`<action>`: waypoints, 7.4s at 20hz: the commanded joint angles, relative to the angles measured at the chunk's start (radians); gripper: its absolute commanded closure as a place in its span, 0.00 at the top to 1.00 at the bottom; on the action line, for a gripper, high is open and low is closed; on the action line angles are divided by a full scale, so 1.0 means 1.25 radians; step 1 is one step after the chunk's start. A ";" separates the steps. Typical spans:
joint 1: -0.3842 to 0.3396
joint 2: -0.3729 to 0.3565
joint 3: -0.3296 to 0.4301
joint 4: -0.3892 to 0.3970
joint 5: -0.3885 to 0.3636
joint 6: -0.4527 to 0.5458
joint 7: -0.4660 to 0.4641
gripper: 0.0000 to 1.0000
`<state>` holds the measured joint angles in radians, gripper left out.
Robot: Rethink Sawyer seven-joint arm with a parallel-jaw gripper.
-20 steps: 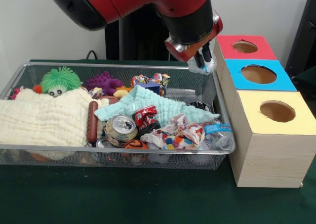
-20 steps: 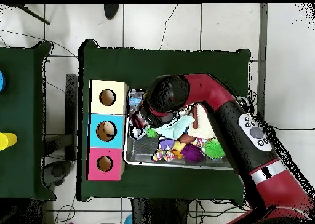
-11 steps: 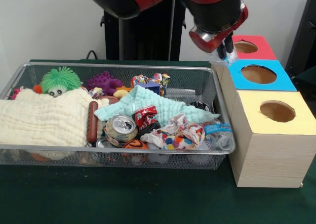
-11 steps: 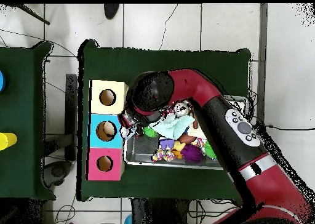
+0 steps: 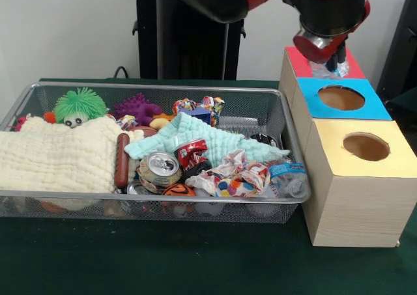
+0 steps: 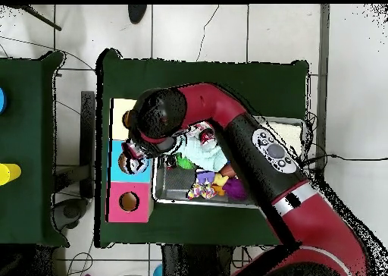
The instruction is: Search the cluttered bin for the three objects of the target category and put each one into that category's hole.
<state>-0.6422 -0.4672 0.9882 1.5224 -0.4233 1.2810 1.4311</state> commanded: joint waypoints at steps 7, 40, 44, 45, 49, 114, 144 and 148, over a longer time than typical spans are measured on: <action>0.031 -0.013 -0.034 0.042 0.017 -0.085 0.016 0.00; 0.080 -0.001 -0.090 0.063 0.005 -0.184 0.047 0.00; 0.087 0.004 -0.100 0.058 -0.002 -0.188 0.045 0.00; 0.089 0.005 -0.103 0.058 -0.003 -0.185 0.043 0.00; 0.108 0.003 -0.133 0.041 -0.022 -0.138 0.022 0.00; 0.186 -0.035 -0.251 -0.029 -0.099 -0.102 -0.050 0.00; 0.193 -0.021 -0.244 -0.023 -0.151 -0.183 -0.037 1.00; 0.194 -0.022 -0.246 -0.024 -0.150 -0.187 -0.036 1.00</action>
<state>-0.3788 -0.5112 0.7495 1.5126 -0.5486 1.0985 1.4311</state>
